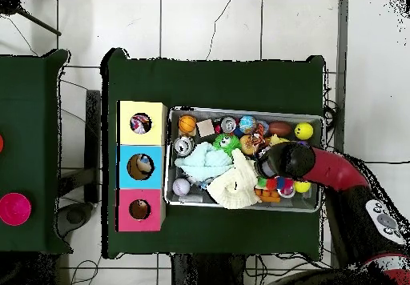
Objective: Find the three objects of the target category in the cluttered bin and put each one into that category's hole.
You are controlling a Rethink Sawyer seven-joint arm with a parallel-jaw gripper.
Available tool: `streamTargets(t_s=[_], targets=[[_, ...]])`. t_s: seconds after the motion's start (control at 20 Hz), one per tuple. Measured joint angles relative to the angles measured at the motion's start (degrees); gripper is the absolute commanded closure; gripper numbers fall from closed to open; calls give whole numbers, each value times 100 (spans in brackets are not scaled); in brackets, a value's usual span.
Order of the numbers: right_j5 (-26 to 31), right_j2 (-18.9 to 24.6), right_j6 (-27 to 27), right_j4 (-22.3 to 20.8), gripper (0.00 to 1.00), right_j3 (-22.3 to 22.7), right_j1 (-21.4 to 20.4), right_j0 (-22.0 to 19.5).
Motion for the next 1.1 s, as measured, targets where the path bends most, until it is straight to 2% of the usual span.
streamTargets(t_s=[0.35,0.65,1.1], targets=[[557,217,-420,1,100,-34,-88,-455],[849,294,-845,-76,100,-268,-210,-723],[867,260,-995,-496,100,-335,-293,-891]])
